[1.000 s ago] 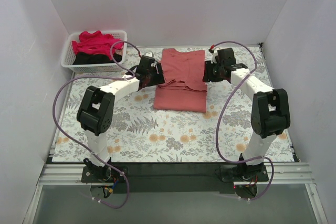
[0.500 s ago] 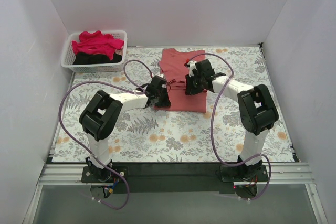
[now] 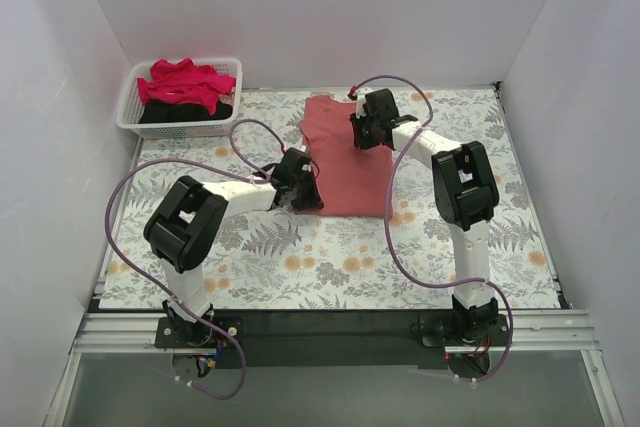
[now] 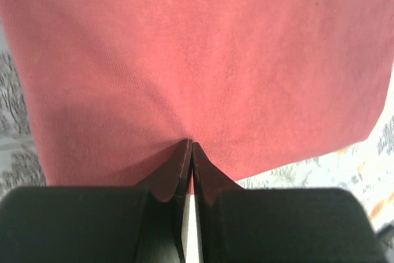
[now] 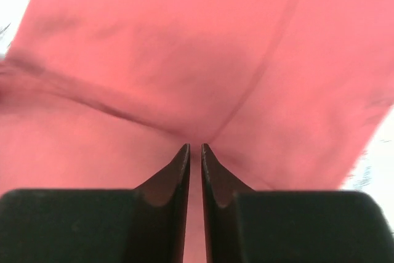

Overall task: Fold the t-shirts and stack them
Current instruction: Fold the tshirt

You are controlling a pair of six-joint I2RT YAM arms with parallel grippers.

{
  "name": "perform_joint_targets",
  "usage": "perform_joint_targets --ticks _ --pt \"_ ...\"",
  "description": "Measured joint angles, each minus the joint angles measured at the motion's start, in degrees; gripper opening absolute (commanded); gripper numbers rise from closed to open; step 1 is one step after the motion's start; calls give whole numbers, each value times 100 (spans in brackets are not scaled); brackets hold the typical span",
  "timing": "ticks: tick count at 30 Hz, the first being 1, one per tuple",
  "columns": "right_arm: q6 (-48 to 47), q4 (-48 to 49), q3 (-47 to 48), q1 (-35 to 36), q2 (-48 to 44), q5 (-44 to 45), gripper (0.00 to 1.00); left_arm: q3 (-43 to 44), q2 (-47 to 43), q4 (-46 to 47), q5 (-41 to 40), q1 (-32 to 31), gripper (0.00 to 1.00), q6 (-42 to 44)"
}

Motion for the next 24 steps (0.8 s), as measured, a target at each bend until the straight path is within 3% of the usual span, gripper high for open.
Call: perform_joint_targets --ticks 5,8,14,19,24 --pt "-125 -31 514 -170 120 129 29 -457 -439 -269 337 -70 5 -166" --pt "-122 -31 348 -214 -197 -2 35 -822 -813 -474 529 -302 13 -372" --pt "129 7 -1327 -205 -2072 -551 37 -1241 -1620 -975 501 -595 26 -682" --pt "549 310 -2710 -214 -3425 -1462 38 -1185 -2216 -977 208 -442 25 -697" --pt "992 702 -4096 -223 -3869 -2516 37 -1342 -2400 -752 247 -271 15 -734"
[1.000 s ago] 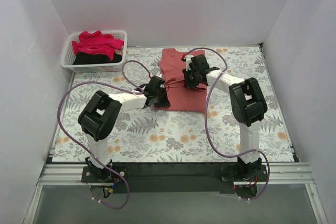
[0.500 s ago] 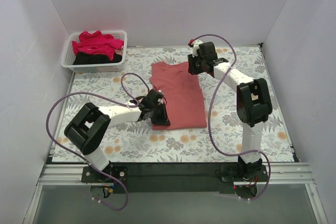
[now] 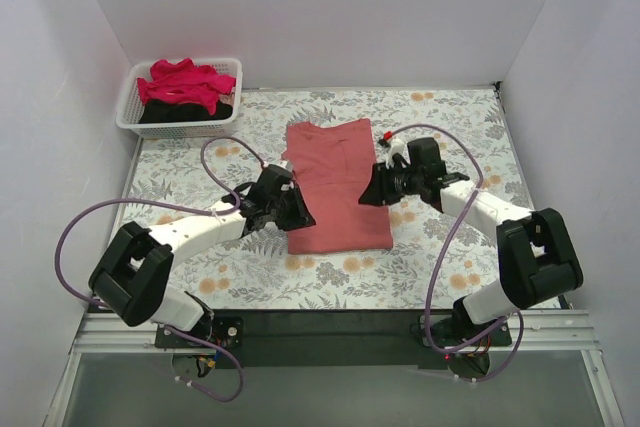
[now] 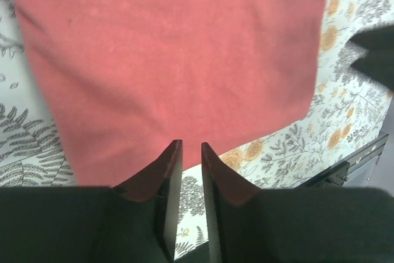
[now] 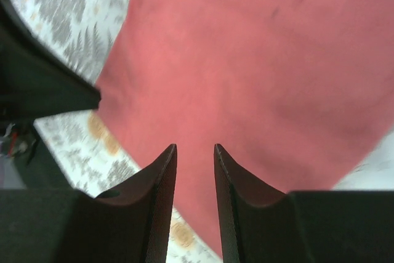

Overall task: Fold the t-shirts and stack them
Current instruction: Fold the tshirt

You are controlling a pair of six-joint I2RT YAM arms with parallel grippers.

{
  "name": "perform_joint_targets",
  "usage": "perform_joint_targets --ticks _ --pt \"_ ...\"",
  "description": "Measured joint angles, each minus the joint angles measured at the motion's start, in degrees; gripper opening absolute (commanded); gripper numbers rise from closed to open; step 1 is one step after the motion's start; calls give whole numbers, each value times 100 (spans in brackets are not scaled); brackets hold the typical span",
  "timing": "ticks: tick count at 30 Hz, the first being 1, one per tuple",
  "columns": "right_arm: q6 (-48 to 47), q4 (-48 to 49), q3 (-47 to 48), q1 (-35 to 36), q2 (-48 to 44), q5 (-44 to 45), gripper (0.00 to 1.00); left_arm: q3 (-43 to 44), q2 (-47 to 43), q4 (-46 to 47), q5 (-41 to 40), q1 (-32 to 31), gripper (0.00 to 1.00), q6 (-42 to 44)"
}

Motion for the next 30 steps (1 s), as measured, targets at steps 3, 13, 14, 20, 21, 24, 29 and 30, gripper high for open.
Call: perform_joint_targets --ticks 3,13,14,20,21,24,29,30 --pt "278 289 -861 -55 -2 -522 36 -321 87 76 184 90 8 -52" --pt "922 1145 -2210 -1093 664 -1827 25 -1469 -48 503 929 636 0 -588" --pt "1014 1263 -2280 -1204 723 -1954 24 -1545 -114 522 966 671 0 -625" --pt "1338 1561 -2448 -1513 833 -2291 26 -1742 -409 485 1051 793 19 -697" --pt "1346 1552 -2450 -1513 754 -2256 27 -1742 -522 391 1021 798 20 -688" --pt "1405 1497 -2378 -1523 391 -2118 29 -1687 -868 168 802 804 22 -717" --pt "1613 1558 -1449 -1443 310 -2033 29 -1012 -946 232 413 988 19 -721" --pt "1655 1639 -1213 -1419 391 -2004 29 -793 -802 337 387 1069 17 -693"
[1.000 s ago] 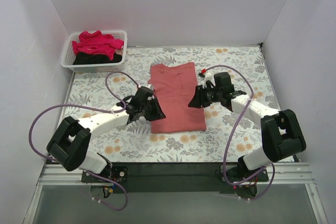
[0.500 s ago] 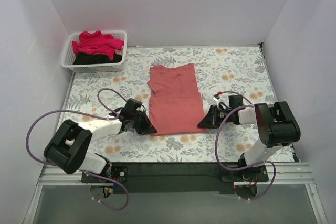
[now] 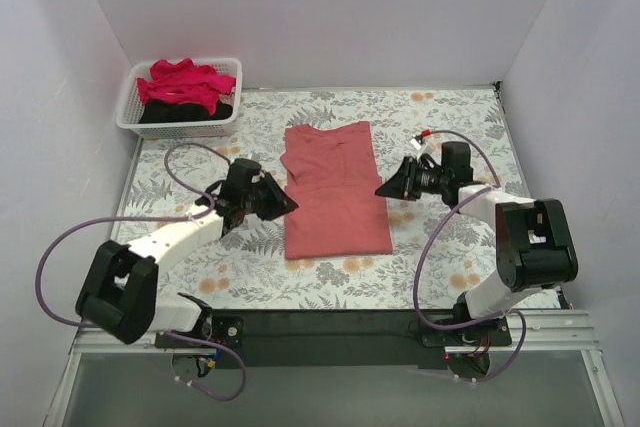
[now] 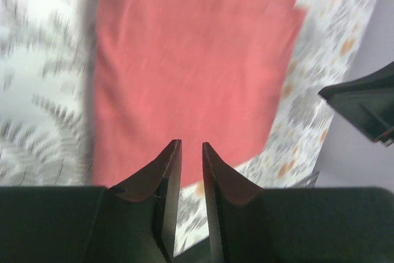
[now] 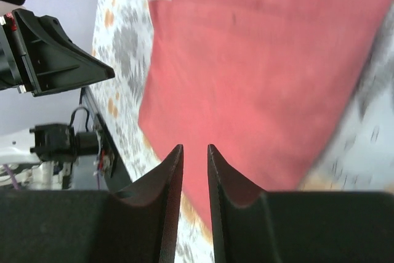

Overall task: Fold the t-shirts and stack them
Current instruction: Fold the tshirt

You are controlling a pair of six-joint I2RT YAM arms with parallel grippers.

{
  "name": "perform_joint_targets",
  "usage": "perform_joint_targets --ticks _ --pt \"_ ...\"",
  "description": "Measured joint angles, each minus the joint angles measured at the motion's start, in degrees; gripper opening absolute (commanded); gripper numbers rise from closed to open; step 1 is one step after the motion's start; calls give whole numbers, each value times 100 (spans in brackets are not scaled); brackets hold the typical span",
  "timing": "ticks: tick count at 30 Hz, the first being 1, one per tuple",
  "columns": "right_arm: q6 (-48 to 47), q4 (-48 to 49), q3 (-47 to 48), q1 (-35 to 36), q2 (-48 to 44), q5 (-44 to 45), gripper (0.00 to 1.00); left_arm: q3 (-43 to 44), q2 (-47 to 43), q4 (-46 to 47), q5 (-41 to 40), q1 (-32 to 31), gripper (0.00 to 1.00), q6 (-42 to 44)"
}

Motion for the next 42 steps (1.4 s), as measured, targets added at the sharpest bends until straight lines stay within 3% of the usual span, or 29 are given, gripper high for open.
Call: perform_joint_targets --ticks 7,13,16,20,22,25,30,34,39,42 --pt "365 754 1099 48 1191 323 28 1340 1899 859 -90 494 10 107" --pt "584 1075 1349 11 2518 522 27 1399 2951 1191 63 831 9 13" --pt "636 1268 1360 -105 2614 365 27 1364 2949 1314 79 1003 11 20" --pt "584 1368 1342 -299 2608 380 27 1349 2931 1344 177 1141 23 85" --pt "557 1368 1272 -376 2511 431 28 1346 2883 1266 214 1156 36 170" --pt "553 1294 970 -415 2055 485 30 1340 2575 922 214 1163 43 245" --pt "566 1357 181 -87 586 295 34 992 1086 396 173 949 44 297" --pt "597 1425 -579 398 -269 -81 36 544 22 297 328 422 43 273" --pt "575 1325 -1394 826 -284 -271 36 -402 24 275 686 -140 35 129" --pt "551 1279 -1537 820 199 -282 33 -970 256 245 787 -173 29 -37"
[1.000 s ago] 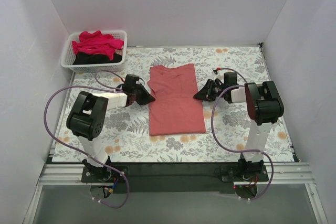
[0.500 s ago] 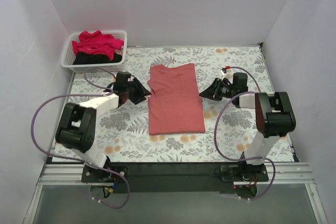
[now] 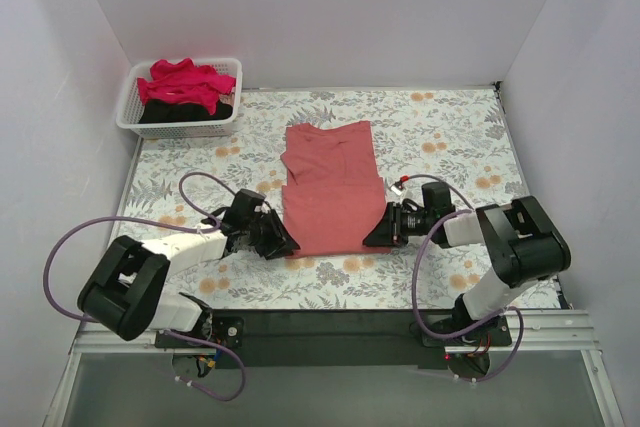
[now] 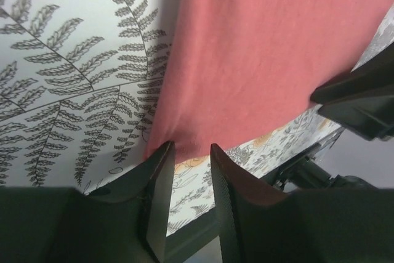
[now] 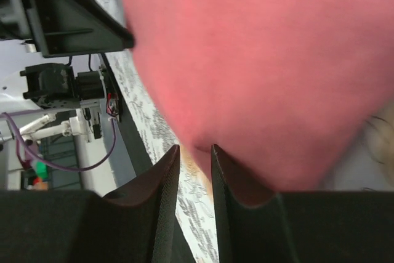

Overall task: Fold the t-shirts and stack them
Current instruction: Fold the tshirt

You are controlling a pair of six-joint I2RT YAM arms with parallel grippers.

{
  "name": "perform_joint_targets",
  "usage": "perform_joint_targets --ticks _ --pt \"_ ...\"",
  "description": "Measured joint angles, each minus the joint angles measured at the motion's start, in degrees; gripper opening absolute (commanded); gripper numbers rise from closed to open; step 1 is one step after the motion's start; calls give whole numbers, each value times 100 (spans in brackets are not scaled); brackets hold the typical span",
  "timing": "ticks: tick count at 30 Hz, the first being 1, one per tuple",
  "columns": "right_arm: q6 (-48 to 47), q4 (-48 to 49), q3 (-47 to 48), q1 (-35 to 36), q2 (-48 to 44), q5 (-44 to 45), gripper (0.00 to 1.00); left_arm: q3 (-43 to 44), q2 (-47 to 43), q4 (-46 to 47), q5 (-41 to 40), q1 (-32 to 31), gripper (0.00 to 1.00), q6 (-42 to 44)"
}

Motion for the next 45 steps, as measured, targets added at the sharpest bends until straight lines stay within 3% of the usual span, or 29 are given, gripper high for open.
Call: perform_joint_targets --ticks 8,11,15,20,23,28,32,45 --pt "157 205 -101 -610 745 -492 33 -243 85 328 164 79 27 -352" --pt "120 129 -199 -673 494 -426 36 -256 -111 195 61 76 38 -341" --pt "-319 -782 -127 -662 -448 52 47 -144 -713 -485 -409 74 51 -201" --pt "-1215 -2581 680 -498 -1709 1434 55 352 -1458 -1386 -1141 11 74 -11" --pt "-1515 -3368 1058 -380 -2291 2334 57 645 -1580 -1805 -1484 -92 79 98" --pt "-1757 -4415 1368 46 -2774 3965 64 990 -1110 -2374 -1980 -509 80 234" --pt "-1788 -4924 1368 391 -2782 4677 66 1300 -448 -2758 -2312 -957 79 262" --pt "-1683 -5311 1373 1178 -2500 5488 67 2068 940 -3056 -2938 -1646 46 286"
